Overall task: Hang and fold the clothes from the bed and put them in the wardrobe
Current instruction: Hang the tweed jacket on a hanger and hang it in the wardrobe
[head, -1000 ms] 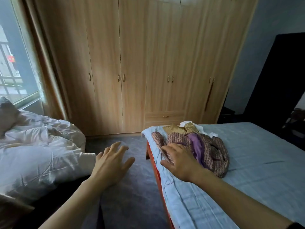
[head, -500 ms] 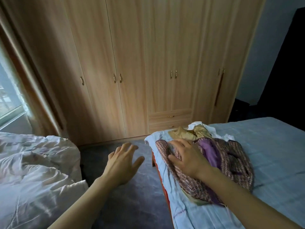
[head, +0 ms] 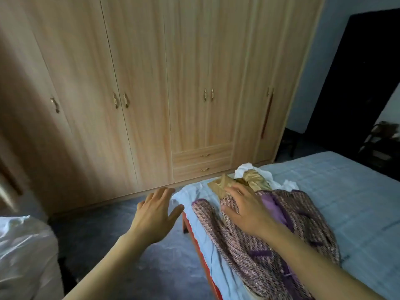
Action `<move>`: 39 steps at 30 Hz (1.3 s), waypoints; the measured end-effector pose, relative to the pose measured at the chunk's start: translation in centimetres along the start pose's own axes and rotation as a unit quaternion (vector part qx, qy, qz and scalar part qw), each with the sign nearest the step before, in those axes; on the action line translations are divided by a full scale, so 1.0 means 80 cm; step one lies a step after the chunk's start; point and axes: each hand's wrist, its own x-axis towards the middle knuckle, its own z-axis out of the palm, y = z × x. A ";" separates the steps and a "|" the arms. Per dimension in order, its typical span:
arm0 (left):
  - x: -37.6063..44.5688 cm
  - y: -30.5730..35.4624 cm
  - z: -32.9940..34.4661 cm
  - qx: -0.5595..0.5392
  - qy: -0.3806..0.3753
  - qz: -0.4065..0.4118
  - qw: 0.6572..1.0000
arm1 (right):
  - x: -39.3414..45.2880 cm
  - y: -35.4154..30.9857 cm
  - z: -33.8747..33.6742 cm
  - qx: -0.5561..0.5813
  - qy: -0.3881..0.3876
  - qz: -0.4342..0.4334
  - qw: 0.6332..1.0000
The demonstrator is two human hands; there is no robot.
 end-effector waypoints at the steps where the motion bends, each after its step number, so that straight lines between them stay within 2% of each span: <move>1: 0.024 -0.011 0.001 -0.006 -0.001 0.012 1.000 | 0.014 0.001 0.001 0.002 0.007 0.013 1.000; 9: 0.168 -0.046 0.039 -0.093 -0.041 0.113 0.988 | 0.099 0.032 0.030 -0.007 0.008 0.134 0.991; 13: 0.230 -0.044 0.070 -0.088 -0.054 0.142 0.984 | 0.138 0.060 0.055 -0.001 -0.002 0.179 0.984; 19: 0.352 0.000 0.111 -0.053 -0.096 0.208 0.972 | 0.212 0.128 0.074 0.024 0.037 0.230 0.972; 24: 0.459 0.064 0.140 -0.076 -0.120 0.267 0.953 | 0.262 0.198 0.070 0.061 0.063 0.281 0.956; 29: 0.535 0.142 0.156 -0.101 -0.138 0.342 0.924 | 0.281 0.255 0.045 0.060 0.097 0.333 0.936; 34: 0.592 0.213 0.200 -0.101 -0.194 0.411 0.885 | 0.273 0.301 0.030 0.040 0.136 0.414 0.899; 39: 0.624 0.276 0.243 -0.136 -0.248 0.494 0.822 | 0.259 0.315 0.024 0.014 0.162 0.507 0.846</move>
